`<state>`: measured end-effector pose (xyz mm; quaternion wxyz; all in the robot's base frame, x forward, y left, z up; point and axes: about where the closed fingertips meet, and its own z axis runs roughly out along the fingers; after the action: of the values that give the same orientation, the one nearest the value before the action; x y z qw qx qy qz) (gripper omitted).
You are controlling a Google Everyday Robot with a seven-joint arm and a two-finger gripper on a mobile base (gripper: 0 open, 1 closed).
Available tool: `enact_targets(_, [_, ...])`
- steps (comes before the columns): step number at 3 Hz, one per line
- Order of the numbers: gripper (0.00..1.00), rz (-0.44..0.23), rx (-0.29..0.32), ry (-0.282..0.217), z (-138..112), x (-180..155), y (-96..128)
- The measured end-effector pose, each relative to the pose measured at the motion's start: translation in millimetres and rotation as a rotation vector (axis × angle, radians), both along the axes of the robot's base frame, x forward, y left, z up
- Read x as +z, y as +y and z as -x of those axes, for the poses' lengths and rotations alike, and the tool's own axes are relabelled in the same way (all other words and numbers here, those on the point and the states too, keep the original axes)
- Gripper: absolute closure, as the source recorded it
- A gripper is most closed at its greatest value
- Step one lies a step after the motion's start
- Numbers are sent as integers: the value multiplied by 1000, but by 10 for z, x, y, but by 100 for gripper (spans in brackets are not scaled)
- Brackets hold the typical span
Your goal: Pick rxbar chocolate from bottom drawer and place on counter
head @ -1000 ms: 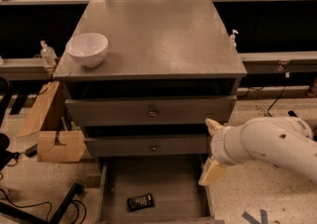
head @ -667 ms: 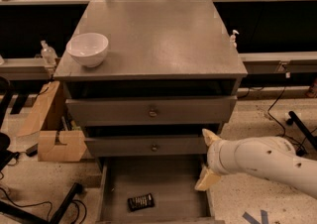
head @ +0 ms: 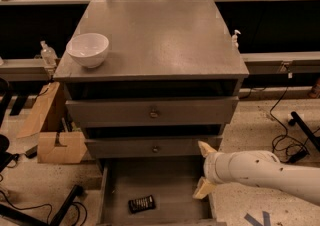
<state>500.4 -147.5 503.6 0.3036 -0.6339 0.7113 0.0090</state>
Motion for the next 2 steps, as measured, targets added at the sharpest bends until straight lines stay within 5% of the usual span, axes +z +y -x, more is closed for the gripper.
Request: enact_targets(2, [0,24,20,25,-41,-189,101])
